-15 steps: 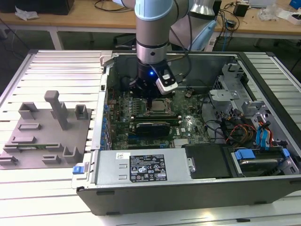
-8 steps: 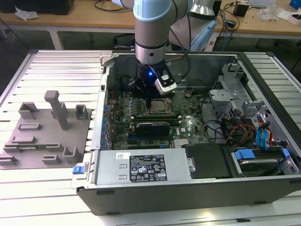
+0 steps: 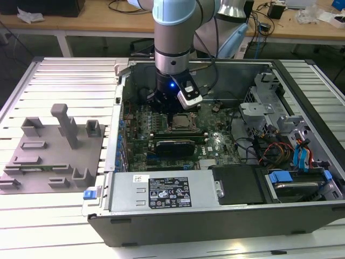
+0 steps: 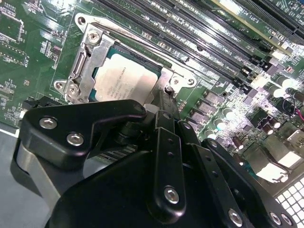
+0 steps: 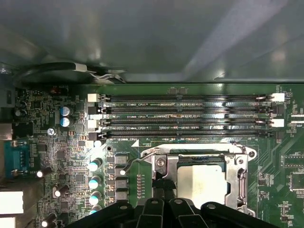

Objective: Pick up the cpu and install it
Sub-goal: 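Close the cpu cover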

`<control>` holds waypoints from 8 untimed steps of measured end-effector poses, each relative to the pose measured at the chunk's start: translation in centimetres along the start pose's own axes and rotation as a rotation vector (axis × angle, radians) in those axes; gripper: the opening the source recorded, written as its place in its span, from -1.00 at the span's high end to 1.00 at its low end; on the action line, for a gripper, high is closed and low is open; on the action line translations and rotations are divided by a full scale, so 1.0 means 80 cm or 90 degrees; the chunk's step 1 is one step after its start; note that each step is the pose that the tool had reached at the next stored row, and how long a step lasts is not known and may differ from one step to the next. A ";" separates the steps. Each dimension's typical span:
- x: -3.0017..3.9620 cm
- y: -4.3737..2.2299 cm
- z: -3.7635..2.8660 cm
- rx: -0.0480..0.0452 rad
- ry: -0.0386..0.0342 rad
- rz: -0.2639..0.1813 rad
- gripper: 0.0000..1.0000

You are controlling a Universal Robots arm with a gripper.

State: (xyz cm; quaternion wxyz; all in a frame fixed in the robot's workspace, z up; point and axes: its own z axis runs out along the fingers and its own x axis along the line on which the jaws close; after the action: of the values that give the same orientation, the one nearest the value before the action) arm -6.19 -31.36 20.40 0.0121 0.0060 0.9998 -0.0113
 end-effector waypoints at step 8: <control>-0.0001 0.0001 0.0009 -0.0002 -0.0003 0.000 0.79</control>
State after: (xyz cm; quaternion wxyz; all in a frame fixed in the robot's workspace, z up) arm -6.18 -31.35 20.33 0.0123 0.0060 0.9998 -0.0111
